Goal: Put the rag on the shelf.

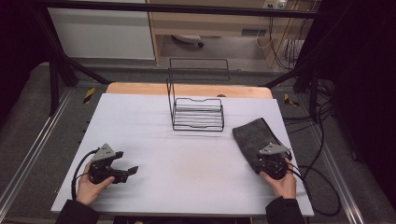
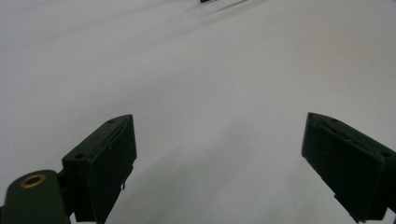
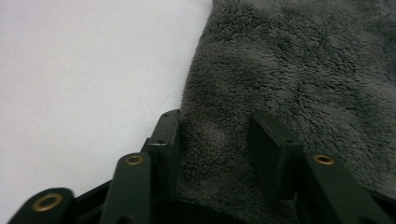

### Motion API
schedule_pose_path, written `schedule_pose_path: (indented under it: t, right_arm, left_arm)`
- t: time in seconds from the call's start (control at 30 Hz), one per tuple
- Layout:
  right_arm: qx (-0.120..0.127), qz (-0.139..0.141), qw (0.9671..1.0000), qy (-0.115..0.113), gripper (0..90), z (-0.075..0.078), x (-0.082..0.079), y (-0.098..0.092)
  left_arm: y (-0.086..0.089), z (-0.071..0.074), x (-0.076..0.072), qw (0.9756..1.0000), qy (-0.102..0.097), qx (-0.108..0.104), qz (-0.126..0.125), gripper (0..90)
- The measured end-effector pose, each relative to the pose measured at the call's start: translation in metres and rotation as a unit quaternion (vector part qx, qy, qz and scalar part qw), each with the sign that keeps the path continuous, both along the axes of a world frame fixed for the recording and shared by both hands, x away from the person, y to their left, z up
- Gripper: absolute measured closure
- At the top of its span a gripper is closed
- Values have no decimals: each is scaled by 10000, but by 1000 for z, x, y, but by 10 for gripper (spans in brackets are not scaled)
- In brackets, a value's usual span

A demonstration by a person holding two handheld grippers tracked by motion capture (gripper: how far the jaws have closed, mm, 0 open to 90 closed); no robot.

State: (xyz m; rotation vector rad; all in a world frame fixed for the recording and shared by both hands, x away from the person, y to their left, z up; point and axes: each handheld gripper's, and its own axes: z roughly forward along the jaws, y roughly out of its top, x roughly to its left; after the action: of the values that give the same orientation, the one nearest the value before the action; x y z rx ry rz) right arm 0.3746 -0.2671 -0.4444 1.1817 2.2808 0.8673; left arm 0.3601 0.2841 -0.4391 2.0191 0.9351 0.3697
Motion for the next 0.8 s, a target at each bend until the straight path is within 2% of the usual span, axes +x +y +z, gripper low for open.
schedule_pose_path:
  t: [0.37,0.63,0.8]
  right_arm:
    - [-135,-52,9999,-41,782,1,1,-2]
    - [67,-149,9998,-143,819,8,-3,-3]
    - [132,-115,9996,-242,823,13,-6,-1]
  left_arm:
    - [0,0,0,10000,12,3,0,111]
    - [0,0,1,10000,15,3,-4,115]
    - [0,0,0,10000,12,0,-6,116]
